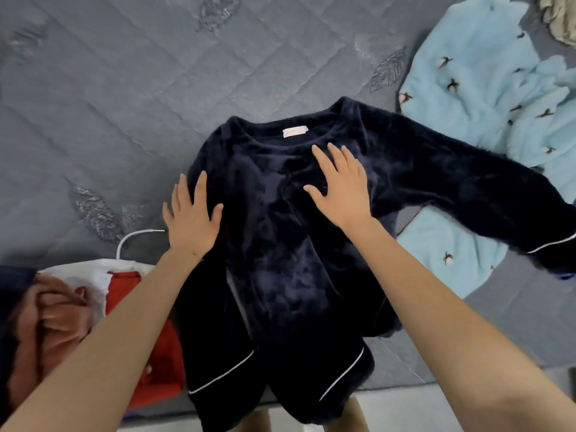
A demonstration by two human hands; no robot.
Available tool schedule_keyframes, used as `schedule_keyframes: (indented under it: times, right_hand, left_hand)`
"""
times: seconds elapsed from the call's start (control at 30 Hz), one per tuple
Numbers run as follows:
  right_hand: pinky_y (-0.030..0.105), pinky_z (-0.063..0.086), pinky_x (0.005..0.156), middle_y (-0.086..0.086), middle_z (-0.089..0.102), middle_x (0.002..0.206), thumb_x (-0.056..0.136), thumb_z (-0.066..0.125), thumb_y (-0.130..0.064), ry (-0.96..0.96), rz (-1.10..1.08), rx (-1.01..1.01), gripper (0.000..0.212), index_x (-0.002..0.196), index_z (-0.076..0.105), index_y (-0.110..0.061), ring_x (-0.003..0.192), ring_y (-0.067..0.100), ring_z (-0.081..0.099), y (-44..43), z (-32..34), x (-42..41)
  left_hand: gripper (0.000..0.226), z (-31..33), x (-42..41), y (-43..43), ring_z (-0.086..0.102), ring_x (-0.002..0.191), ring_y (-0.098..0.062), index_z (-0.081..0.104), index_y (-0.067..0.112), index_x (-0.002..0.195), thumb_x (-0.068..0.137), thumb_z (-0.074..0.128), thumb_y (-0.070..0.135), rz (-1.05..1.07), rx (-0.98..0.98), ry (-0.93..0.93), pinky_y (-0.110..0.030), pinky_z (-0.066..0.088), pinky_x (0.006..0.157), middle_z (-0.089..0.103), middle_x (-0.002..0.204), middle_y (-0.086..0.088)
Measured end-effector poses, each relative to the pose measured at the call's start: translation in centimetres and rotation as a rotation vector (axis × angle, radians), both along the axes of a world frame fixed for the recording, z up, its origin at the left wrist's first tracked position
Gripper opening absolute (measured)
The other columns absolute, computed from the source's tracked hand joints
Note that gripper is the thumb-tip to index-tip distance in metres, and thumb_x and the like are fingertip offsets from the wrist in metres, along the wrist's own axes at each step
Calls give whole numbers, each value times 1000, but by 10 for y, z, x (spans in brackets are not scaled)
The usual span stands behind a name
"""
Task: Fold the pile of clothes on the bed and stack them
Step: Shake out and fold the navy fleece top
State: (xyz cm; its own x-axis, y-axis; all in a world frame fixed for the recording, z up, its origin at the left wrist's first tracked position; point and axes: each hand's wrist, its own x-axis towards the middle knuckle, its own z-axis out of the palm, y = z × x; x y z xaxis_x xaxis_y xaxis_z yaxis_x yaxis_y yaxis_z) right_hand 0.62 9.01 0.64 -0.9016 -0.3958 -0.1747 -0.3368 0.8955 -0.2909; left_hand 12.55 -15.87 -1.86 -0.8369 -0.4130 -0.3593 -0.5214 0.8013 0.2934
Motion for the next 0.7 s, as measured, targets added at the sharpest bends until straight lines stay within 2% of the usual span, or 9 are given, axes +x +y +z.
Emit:
schedule_keyframes:
  times: [0.13,0.23,0.3,0.43,0.53,0.7]
  right_hand:
    - [48,9,120,9,21,162,96,56,-44,-42,72,0,70,155,23,-25,151,30,10,-30,-5,8]
    - [48,10,120,9,22,162,96,57,-44,-53,122,-7,70,155,24,-25,150,30,12,-51,-8,15]
    - [46,8,121,6,18,163,97,54,-45,-80,156,3,69,155,22,-27,151,28,9,-64,-10,19]
    - [46,9,122,6,16,163,98,53,-44,-106,237,12,69,156,19,-28,151,27,8,-91,-12,24]
    - [47,10,122,6,18,163,97,55,-41,-130,286,4,70,156,20,-28,151,27,8,-111,-11,27]
    - [45,6,121,1,19,162,99,53,-38,-193,366,-5,67,156,19,-29,151,23,6,-140,-11,25]
  left_hand:
    - [59,-17,9,-18,28,139,-43,12,13,156,105,37,30,160,160,-74,-56,26,109,24,156,-23]
    - [43,-28,14,-34,42,127,-46,36,-2,143,106,33,20,303,299,-18,-49,34,101,46,138,-31]
    - [37,-29,14,-41,48,120,-46,46,-6,132,106,33,16,404,333,2,-44,36,95,53,127,-33]
    - [35,-30,12,-49,49,123,-42,47,-6,133,103,41,12,490,396,-6,-41,38,99,53,132,-29]
    - [34,-31,13,-52,58,114,-43,50,-1,130,100,50,15,540,531,-48,-51,49,96,57,130,-23]
    - [20,-28,15,-52,67,98,-33,69,4,102,92,64,21,460,621,-80,-41,51,88,72,102,-16]
